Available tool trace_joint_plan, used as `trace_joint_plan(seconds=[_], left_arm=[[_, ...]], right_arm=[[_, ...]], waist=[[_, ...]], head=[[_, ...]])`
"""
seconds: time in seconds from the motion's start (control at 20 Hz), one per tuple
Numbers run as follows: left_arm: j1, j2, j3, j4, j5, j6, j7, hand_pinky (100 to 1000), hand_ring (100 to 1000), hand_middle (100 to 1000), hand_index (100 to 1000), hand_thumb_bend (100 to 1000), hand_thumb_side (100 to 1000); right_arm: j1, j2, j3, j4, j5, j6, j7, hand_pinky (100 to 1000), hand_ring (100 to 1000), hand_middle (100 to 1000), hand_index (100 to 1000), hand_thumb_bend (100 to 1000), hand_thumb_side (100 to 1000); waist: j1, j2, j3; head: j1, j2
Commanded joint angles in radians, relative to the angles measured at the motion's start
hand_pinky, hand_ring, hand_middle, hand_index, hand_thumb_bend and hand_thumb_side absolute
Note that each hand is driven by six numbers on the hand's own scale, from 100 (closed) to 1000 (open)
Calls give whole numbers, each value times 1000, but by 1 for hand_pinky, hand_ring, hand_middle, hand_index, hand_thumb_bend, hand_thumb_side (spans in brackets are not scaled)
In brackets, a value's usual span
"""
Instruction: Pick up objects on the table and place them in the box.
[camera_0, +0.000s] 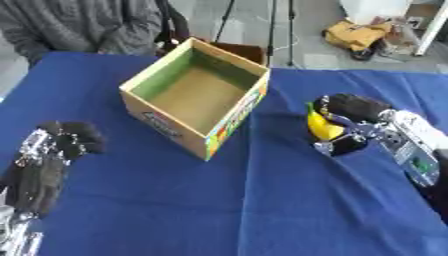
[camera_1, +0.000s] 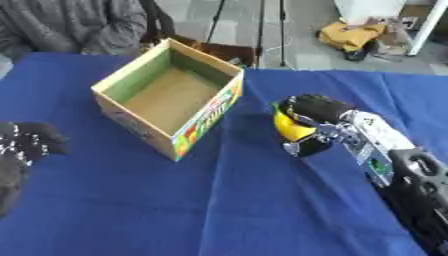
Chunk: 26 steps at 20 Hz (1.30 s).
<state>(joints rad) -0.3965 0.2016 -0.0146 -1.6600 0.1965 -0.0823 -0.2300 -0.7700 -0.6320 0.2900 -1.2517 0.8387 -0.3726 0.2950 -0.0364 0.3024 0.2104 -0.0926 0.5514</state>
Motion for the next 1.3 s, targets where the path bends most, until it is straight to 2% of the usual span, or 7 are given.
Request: trace_joint_plan(seconds=[0.05,0.65,0.95,1.0,1.05,1.1,1.3], left_arm=[[-12,12,2,-15,-1,2,1,632,659,569,676,312,989],[-11,10,4,-19,-1,7,5,632,659,569,675,319,985],[-8,11,6,-23,-1,9,7,632,659,568,675,323,982],[-8,11,6,-23,-2,10,8,632,659,568,675,324,981],[-7,12,6,-24,-2,10,8,632,658,568,675,326,980],[-7,12,5,-26,-2,10,9,632,659,568,675,329,975],[-9,16,3,-48,6,8,7,633,659,568,676,334,963]], right_arm=[[-18,-45,-8,-43,-10,13,7,654,504,470,511,100,100],[-31,-58,-4,-95,24,63,-4,471,231,189,245,100,100],[-55,-69,-2,-127,42,66,-5,421,210,168,229,100,100],[-60,-71,-3,-134,43,66,-6,423,211,169,229,100,244],[-66,-74,-4,-141,43,66,-7,423,211,170,230,100,307],[-72,-76,-5,-149,43,67,-9,422,211,168,230,100,100],[-94,-83,-4,-179,38,68,-10,428,213,169,231,100,100]], waist=[[-1,-25,-1],[-14,-30,-1],[-24,-37,4],[-26,-39,6],[-30,-41,9],[-34,-45,13],[-45,-56,39]], head=[[-2,-14],[0,-18],[1,-19],[0,-19],[-1,-17],[-2,-17],[-7,-19]])
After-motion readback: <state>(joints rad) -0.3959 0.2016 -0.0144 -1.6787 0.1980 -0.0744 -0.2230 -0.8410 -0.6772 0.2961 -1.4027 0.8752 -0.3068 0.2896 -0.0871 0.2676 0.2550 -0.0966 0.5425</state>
